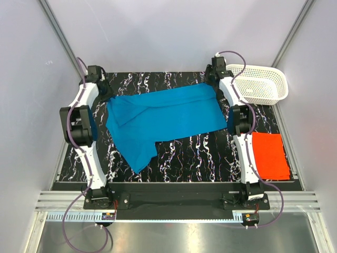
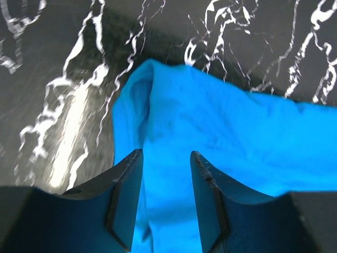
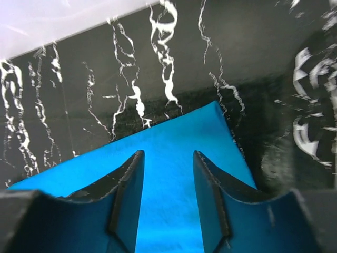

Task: Fold and stack the t-shirts
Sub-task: Fold the tshirt

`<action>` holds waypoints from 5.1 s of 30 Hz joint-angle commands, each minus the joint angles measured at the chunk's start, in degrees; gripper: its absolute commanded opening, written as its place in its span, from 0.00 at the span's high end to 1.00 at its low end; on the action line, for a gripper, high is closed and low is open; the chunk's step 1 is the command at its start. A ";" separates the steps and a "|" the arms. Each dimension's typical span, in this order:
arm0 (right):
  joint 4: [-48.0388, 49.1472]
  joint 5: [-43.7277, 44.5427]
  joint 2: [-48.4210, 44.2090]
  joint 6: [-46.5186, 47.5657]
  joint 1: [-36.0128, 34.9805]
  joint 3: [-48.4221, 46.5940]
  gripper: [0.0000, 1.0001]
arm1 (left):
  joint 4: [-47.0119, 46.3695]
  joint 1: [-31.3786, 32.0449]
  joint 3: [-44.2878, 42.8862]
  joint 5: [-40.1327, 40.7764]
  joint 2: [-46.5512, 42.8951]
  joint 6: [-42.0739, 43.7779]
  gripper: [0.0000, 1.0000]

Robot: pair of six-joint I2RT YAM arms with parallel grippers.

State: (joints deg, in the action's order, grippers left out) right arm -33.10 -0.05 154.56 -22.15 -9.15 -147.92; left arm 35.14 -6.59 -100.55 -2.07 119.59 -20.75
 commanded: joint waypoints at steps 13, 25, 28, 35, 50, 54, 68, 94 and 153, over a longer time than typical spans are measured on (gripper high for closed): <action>1.37 -0.39 3.38 -2.54 -0.17 -4.05 0.60 | -2.70 -2.37 -11.94 -3.82 10.40 -1.83 0.57; 2.60 1.46 6.45 -4.57 0.27 -5.54 0.61 | -6.04 -4.48 -13.26 -6.37 15.06 -4.47 0.74; 2.78 1.46 7.24 -5.97 0.79 -5.98 0.61 | -6.75 -5.71 -15.02 -6.37 16.64 -5.17 0.95; 3.13 0.59 7.86 -8.08 1.76 -6.42 0.61 | -6.84 -8.17 -21.00 -7.69 20.68 -5.88 1.00; 2.52 -2.50 -1.70 -6.85 2.12 -3.88 0.44 | -5.96 -8.70 -5.19 -8.75 1.80 -3.16 0.48; 1.11 -1.97 -5.76 -4.57 1.94 -0.19 0.37 | -6.04 -7.83 2.80 -8.83 -5.85 -2.36 0.48; -2.05 -11.63 -14.90 -8.17 -3.50 7.99 0.38 | -6.57 -1.68 22.41 -12.35 -17.20 -2.01 0.43; 2.96 -20.86 -19.30 -12.48 -13.70 23.29 0.59 | -9.12 -0.35 23.65 -12.61 -10.17 -2.89 0.53; 32.66 -17.79 10.49 -36.55 -29.08 0.18 0.73 | -13.69 -2.73 -5.44 -24.83 6.62 -15.37 0.99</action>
State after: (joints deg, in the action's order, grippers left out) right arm -5.63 -21.39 164.92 -57.34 -36.88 -145.16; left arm 25.41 -9.30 -103.81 -23.77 125.56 -34.63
